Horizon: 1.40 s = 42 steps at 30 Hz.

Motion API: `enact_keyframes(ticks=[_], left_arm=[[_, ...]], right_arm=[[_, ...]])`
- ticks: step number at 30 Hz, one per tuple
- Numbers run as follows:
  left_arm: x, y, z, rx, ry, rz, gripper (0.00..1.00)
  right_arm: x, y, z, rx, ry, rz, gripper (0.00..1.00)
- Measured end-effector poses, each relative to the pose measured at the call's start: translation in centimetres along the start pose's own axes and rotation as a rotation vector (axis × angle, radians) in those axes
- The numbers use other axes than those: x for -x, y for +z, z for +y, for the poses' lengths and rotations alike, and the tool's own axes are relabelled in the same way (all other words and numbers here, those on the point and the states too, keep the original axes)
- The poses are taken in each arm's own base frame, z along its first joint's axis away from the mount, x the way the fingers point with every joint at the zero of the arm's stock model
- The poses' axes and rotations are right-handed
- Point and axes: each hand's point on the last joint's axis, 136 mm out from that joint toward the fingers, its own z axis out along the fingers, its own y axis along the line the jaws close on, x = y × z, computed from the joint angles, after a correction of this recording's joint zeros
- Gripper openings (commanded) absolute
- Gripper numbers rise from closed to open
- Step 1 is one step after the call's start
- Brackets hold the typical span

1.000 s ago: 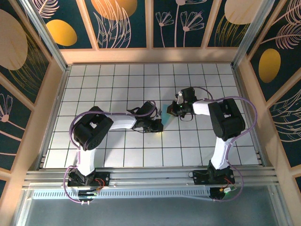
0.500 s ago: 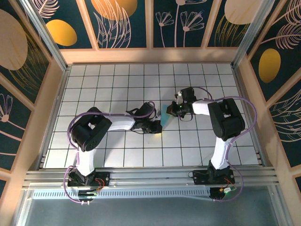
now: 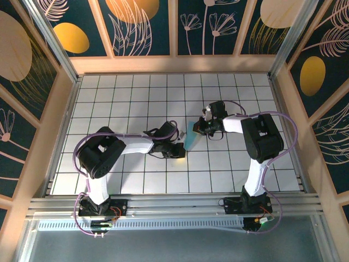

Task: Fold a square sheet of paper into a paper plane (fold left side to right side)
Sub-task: Fold the wing for the fifth time at the center of the table.

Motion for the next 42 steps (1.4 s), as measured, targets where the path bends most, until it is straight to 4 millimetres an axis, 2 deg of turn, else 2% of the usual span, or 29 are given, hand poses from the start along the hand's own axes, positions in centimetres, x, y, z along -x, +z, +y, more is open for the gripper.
enact_keyframes(ticks=[4, 7, 12, 15, 17, 24, 42], left_arm=[[-0.5, -0.8, 0.0, 0.005, -0.018, 0.018, 0.0], [0.3, -1.9, -0.7, -0.027, -0.027, 0.003, 0.0], [4.0, -2.7, -3.2, -0.085, -0.004, -0.048, 0.0], [6.0, -2.1, -4.7, -0.115, 0.027, -0.063, 0.0], [6.8, -1.3, -4.8, -0.118, 0.03, -0.062, 0.0], [6.8, 1.6, -2.8, -0.081, 0.003, -0.014, 0.0], [6.4, 2.5, -1.7, -0.055, 0.008, -0.002, 0.0]], right_arm=[[0.0, 0.0, 0.0, 0.0, 0.0, 0.0, 0.0], [0.0, 0.0, 0.0, 0.0, 0.0, 0.0, 0.0], [0.0, 0.0, 0.0, 0.0, 0.0, 0.0, 0.0], [0.0, 0.0, 0.0, 0.0, 0.0, 0.0, 0.0], [0.0, 0.0, 0.0, 0.0, 0.0, 0.0, 0.0], [-0.1, 0.1, 0.1, 0.0, -0.003, 0.002, 0.0], [-0.1, 0.1, 0.1, -0.004, -0.005, 0.006, 0.0]])
